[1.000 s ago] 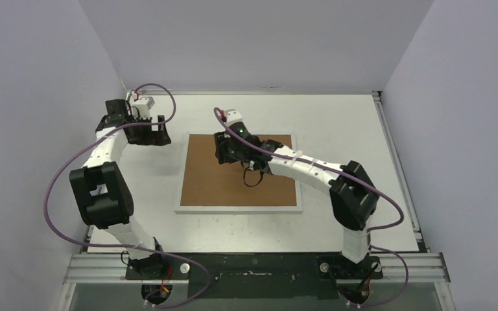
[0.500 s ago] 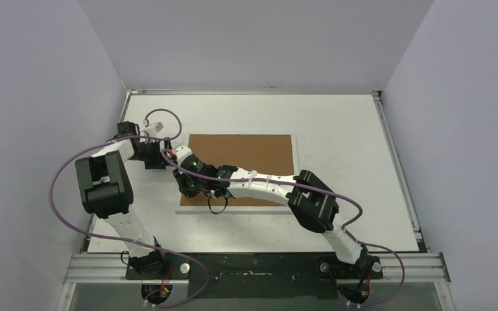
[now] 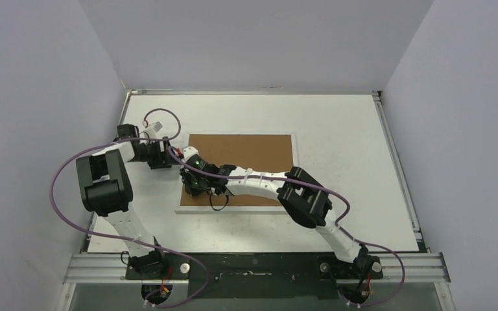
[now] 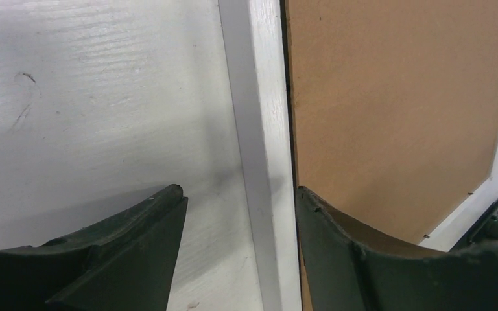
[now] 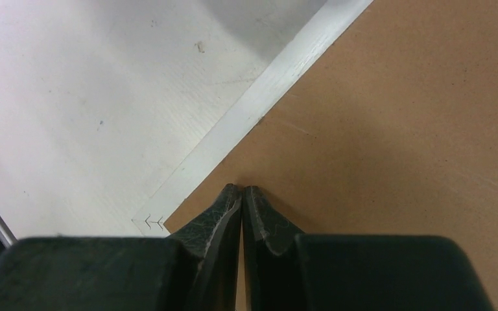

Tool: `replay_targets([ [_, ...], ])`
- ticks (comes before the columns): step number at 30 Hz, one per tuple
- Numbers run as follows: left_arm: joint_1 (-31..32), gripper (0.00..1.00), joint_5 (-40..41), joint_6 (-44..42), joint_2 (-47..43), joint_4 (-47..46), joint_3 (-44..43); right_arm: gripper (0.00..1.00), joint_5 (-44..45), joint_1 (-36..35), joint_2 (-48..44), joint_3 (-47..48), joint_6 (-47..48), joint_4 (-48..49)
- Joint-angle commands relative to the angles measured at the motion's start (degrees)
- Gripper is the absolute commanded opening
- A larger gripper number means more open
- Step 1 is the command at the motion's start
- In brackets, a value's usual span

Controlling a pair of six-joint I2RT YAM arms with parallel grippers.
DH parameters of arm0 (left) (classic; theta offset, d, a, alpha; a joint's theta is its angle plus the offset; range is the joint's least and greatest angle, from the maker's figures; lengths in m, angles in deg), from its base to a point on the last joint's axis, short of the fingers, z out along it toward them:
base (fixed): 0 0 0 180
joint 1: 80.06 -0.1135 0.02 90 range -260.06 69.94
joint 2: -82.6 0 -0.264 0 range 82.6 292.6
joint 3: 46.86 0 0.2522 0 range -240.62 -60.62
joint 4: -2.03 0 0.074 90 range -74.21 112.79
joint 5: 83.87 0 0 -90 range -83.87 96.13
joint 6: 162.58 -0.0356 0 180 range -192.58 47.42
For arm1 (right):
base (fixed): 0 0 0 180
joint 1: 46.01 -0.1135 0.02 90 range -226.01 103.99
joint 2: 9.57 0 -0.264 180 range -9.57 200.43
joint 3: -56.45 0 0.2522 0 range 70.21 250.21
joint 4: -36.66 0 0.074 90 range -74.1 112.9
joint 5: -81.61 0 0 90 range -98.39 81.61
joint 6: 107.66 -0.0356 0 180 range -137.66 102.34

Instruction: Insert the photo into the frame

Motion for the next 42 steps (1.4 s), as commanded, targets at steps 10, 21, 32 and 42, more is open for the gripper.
replay_targets([
  [10,1.41,0.53,0.23,-1.42,2.71,-1.89,2.42,0.05,-1.75,1.01,2.07,-1.01,-2.20,-0.39],
  [21,2.90,0.48,0.74,-1.18,2.66,-1.99,2.32,0.05,0.14,2.45,-0.39,-9.45,-1.30,-3.30],
  [32,3.52,0.47,0.45,-2.36,2.20,0.04,1.44,0.05,-0.18,4.13,-1.47,-14.56,-1.87,-1.15],
  [42,5.31,0.48,4.68,-6.88,1.55,1.89,1.22,0.05,-1.28,4.35,-0.53,-17.06,-2.38,-0.23],
])
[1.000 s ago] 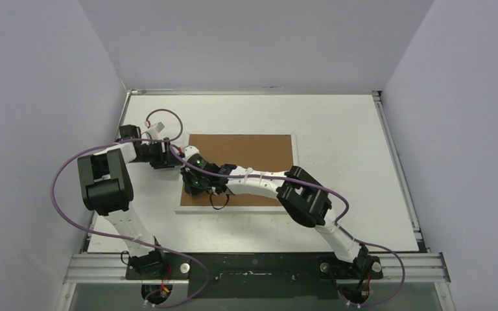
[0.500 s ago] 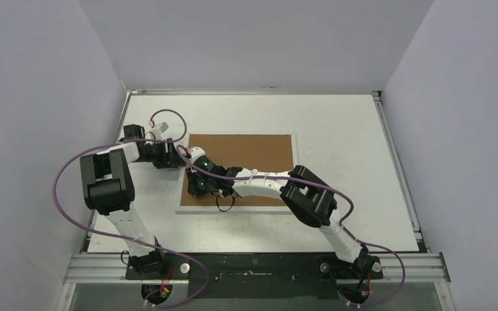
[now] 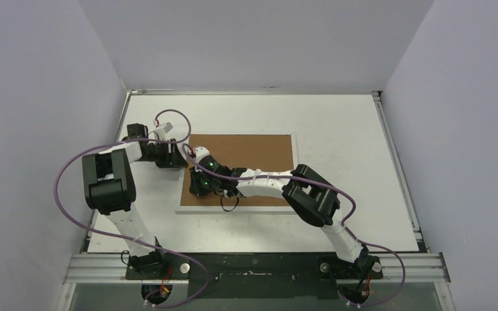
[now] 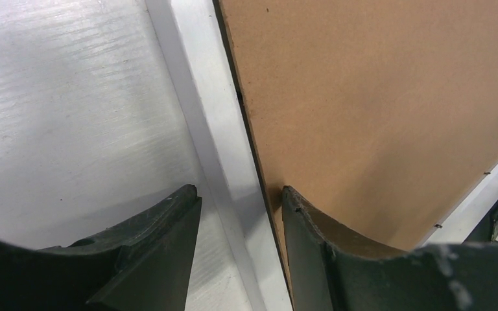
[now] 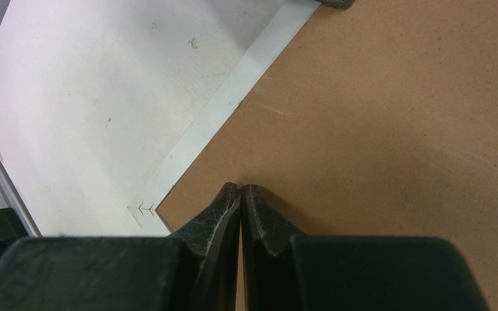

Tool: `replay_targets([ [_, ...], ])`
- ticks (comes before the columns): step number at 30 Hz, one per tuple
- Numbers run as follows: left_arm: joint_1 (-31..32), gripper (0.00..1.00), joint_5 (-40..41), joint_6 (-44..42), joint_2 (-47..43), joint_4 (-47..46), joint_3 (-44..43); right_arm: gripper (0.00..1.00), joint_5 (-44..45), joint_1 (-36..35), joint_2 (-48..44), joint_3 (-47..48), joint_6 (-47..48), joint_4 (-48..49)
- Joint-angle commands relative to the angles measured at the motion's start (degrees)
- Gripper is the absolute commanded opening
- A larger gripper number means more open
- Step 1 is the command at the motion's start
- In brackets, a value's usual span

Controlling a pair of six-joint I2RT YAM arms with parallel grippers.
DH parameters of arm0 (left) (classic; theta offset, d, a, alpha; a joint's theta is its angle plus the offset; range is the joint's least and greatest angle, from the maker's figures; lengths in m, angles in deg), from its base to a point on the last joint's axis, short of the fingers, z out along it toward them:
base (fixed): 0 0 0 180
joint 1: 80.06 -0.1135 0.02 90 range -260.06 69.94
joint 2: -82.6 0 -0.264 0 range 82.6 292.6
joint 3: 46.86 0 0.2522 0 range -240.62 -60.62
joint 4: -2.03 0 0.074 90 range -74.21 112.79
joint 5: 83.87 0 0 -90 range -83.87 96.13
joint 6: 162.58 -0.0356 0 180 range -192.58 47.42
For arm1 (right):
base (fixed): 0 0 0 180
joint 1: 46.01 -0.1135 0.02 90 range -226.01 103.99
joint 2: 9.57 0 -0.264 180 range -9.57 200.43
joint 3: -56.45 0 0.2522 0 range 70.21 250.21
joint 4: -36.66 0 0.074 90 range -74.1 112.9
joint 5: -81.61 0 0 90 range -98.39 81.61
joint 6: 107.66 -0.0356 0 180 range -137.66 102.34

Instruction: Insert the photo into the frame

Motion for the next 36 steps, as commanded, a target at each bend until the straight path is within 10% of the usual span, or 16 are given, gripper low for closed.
replay_targets([
  [1,1.84,0.48,7.09,-4.45,0.62,3.15,0.66,0.05,2.99,1.46,3.25,-4.79,1.84,-13.19],
  [15,2.12,0.48,6.02,-3.16,-1.59,6.87,-2.59,0.05,1.81,3.75,0.78,-9.12,2.08,-13.07],
  [31,0.82,0.57,4.08,-5.04,-0.92,20.52,-25.19,0.17,-0.07,13.89,-9.51,1.01,4.36,-16.92],
  [33,1.21,0.63,5.05,-4.76,-0.68,20.69,-26.48,0.17,1.03,15.75,-8.59,3.24,5.45,-17.68],
  [35,1.40,1.00,6.78,-4.46,-2.14,19.80,-26.44,0.17,2.63,17.32,-7.12,5.29,6.49,-18.62],
  [36,1.45,0.97,7.60,-4.62,-3.21,19.36,-26.17,0.17,2.86,18.49,-6.53,5.82,6.56,-18.75],
])
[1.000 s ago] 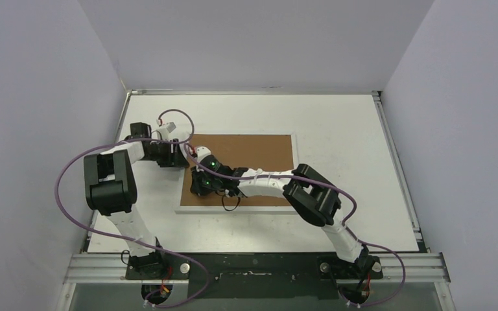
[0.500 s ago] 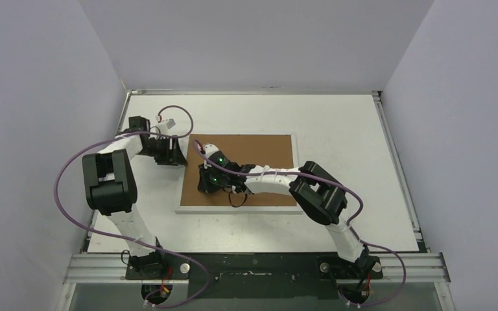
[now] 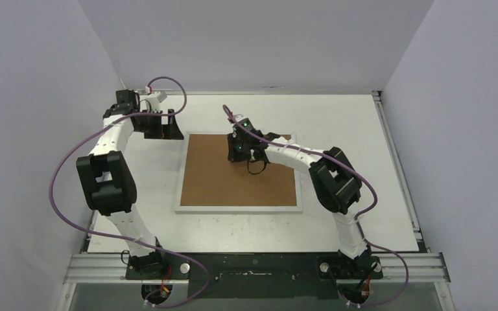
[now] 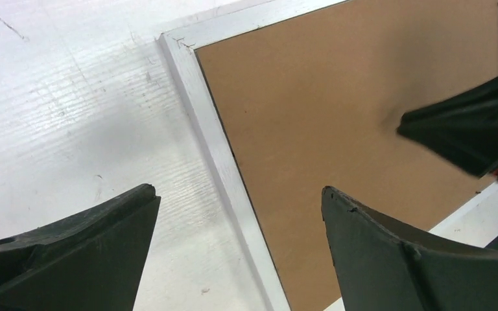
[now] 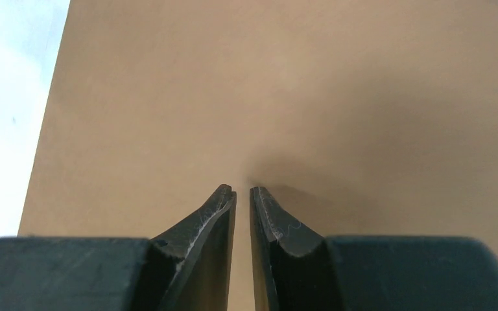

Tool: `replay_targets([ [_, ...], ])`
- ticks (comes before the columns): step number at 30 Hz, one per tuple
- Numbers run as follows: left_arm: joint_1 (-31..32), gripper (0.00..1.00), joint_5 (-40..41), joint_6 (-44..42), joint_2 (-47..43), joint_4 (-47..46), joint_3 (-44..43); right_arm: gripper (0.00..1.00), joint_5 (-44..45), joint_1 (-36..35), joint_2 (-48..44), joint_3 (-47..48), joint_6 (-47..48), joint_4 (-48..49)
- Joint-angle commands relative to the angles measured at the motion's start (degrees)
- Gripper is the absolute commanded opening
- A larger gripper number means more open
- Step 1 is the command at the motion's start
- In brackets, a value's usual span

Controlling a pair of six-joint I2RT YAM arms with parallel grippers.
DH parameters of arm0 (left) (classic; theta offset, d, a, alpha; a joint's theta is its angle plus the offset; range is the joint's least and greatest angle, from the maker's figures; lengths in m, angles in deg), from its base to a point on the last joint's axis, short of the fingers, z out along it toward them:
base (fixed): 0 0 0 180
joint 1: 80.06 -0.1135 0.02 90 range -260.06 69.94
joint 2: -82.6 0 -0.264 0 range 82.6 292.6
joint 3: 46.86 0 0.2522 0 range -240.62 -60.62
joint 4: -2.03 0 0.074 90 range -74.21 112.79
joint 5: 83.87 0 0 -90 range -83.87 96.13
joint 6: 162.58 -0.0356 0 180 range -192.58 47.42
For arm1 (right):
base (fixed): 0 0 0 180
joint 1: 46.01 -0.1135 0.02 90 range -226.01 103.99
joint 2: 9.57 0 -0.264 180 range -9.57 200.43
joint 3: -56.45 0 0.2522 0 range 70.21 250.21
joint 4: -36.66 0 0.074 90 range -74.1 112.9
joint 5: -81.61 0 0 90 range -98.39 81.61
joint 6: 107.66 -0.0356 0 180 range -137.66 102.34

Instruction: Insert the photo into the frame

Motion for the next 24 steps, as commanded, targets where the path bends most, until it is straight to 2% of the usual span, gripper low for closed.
replay_targets([
  [1,0.36,0.96,3.41,-0.75,-3.30,0.32,-1.67,0.17,3.76,4.58,-0.13,4.98,2.67,-2.11],
  [6,-0.32,0.96,5.90,-2.42,-9.20,-1.70,1.13,0.20,7.97,10.81,-0.20,8.46,6.59,-1.94],
  [12,1.21,0.96,8.35,-6.86,-9.10,-2.02,3.63,0.24,9.42,14.42,2.44,14.60,8.29,-1.51],
  [18,7.44,0.96,13.31,-7.93,-5.57,-4.36,7.96,0.17,9.28,13.72,10.85,25.13,8.97,-3.12],
  [21,7.57,0.96,12.05,-7.21,-5.43,-2.71,8.77,0.15,9.40,14.00,13.23,27.54,9.21,-2.82],
  [24,6.48,0.96,7.14,-9.06,-7.26,2.92,8.13,0.18,10.94,14.89,15.37,29.39,10.39,-2.96],
])
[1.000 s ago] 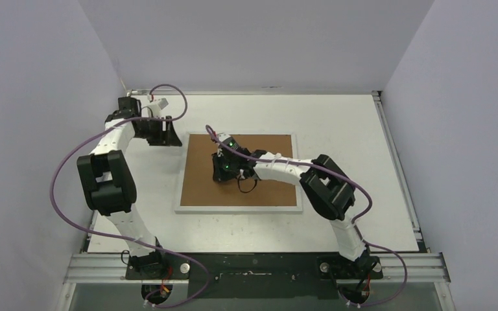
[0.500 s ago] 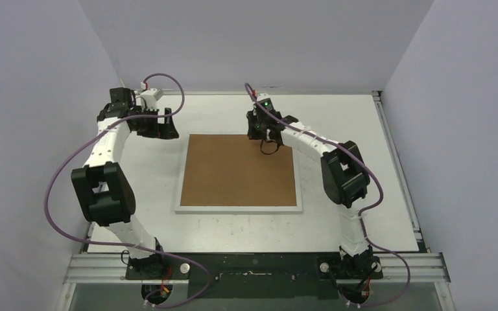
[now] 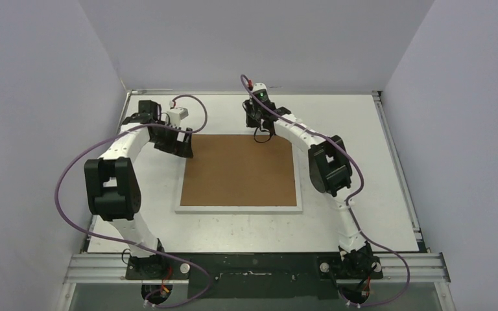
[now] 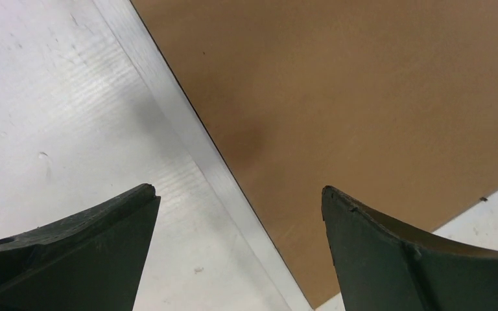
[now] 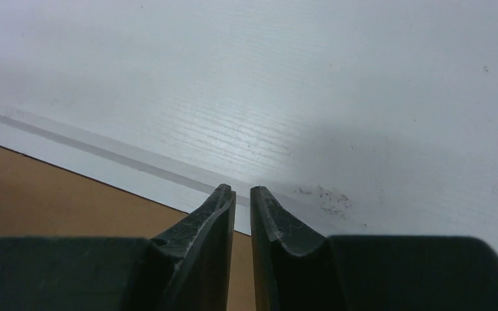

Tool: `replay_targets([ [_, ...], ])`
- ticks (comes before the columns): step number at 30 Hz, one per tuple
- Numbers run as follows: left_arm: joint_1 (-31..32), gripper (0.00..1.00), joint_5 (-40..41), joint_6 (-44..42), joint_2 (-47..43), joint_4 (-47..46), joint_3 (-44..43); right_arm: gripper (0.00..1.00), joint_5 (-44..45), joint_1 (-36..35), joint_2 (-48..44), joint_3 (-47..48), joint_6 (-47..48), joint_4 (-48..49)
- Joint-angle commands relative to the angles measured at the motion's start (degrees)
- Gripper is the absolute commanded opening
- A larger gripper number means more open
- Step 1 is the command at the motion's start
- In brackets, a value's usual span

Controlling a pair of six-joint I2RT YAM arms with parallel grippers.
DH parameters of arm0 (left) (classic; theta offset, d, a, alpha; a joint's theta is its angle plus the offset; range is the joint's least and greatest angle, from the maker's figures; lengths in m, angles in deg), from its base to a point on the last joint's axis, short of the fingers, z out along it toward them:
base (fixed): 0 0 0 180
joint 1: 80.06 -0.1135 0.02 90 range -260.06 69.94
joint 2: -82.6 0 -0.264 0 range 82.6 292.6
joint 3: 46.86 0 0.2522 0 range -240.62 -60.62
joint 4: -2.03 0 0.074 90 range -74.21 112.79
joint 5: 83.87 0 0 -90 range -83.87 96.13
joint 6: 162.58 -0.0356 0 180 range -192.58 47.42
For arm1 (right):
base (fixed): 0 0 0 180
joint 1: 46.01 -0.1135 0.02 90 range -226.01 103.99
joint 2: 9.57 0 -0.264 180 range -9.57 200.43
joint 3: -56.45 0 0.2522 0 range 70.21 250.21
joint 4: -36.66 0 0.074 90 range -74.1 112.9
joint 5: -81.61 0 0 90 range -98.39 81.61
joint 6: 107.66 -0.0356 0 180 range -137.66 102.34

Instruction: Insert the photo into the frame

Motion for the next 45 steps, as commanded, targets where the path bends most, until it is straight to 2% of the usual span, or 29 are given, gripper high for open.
replay_targets([
  [1,-2.13,0.96,-5.60,-3.99,-3.57,5.87,-1.28,0.19,2.60,0.90,2.69,4.87,2.45,-0.50],
  [5,-1.91,0.96,-9.47,-15.73,-8.21,15.50,0.76,0.21,2.08,2.88,5.81,6.72,3.46,-0.97],
  [8,0.12,0.96,-8.00,-26.46,-11.29,20.69,5.85,0.22,1.63,4.16,7.12,7.04,4.15,-0.67],
  [14,9.32,0.96,1.67,-34.69,-20.24,17.29,16.70,0.22,-1.36,6.69,8.45,5.59,3.52,-0.19],
  [18,17.06,0.96,7.42,-35.31,-23.86,13.70,21.53,0.21,-1.43,7.43,7.55,2.03,3.45,0.38],
  [24,25.97,0.96,19.19,-33.42,-25.40,0.15,29.82,0.19,-1.24,8.22,3.17,-6.51,2.74,3.02],
  [33,27.80,0.96,34.84,-29.99,-22.38,-17.30,34.44,0.18,-2.16,9.03,-5.94,-21.08,0.31,8.62],
  [36,26.74,0.96,33.65,-28.33,-21.50,-16.32,32.09,0.18,-3.48,9.02,-8.22,-23.78,-0.60,9.62],
  [40,26.06,0.96,27.49,-26.09,-23.64,-8.78,28.23,0.19,-3.20,9.49,-10.97,-25.92,-1.19,11.34],
  [45,23.56,0.96,21.96,-25.50,-28.36,-2.56,24.09,0.30,-2.40,11.14,-13.41,-23.93,-2.25,11.91],
])
